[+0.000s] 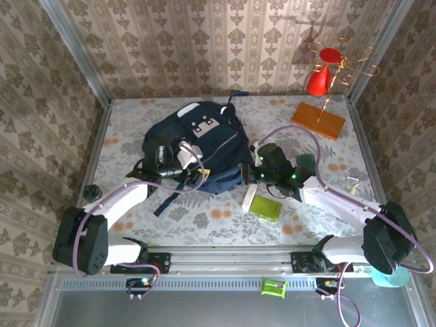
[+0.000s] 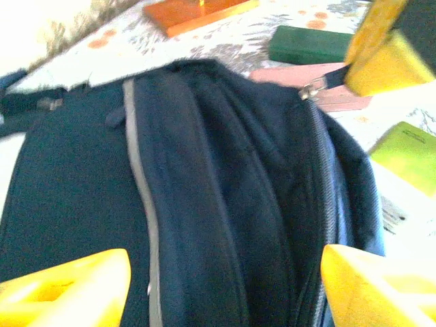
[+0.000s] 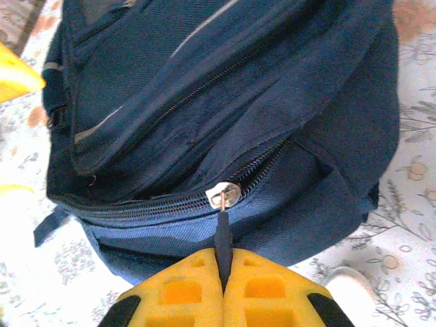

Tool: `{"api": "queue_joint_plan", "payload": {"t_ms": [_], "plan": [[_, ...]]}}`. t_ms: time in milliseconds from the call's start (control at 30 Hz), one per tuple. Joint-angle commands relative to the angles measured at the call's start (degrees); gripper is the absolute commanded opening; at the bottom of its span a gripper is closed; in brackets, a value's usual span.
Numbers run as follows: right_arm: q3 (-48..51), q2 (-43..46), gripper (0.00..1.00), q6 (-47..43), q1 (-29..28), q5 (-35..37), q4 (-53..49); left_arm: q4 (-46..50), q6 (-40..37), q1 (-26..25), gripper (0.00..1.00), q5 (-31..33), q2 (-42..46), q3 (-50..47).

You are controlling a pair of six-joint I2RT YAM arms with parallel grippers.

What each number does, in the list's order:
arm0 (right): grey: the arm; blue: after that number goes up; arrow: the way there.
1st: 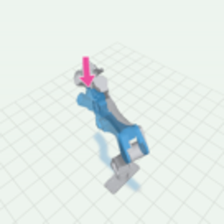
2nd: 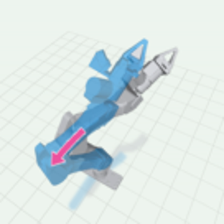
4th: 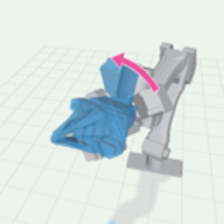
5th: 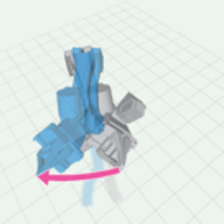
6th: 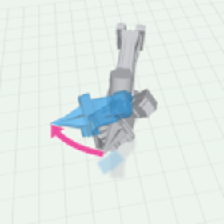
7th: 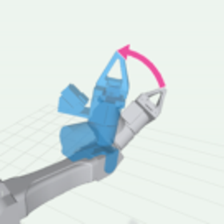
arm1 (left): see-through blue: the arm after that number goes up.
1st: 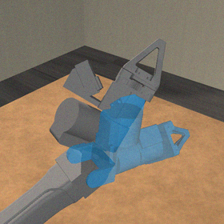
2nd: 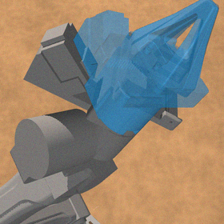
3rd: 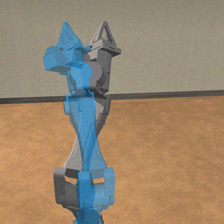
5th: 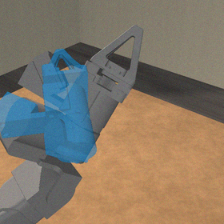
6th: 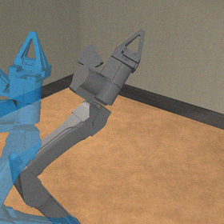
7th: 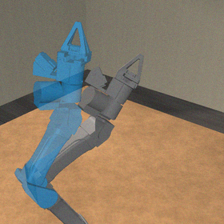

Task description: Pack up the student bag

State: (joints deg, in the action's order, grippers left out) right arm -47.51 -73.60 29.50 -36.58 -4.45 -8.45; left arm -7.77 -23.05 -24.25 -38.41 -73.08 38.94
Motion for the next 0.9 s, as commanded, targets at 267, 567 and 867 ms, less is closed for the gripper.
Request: {"api": "queue_joint_plan", "payload": {"t_ms": [267, 567, 867], "plan": [[-0.82, 1.89, 0.0, 0.02, -2.74, -3.99, 6.74, 8.06, -7.32, -11.39, 0.78, 3.49, -4.33, 8.03], [-0.57, 1.84, 0.0, 1.1, -3.48, -4.52, 8.45, 11.93, -7.85, -12.41, 0.49, 6.06, -10.04, 11.58], [-2.39, 0.22, 0.0, 1.21, -0.4, 10.0, -3.92, 12.13, -8.67, -7.27, 0.12, -0.39, -5.84, 9.21]]}}
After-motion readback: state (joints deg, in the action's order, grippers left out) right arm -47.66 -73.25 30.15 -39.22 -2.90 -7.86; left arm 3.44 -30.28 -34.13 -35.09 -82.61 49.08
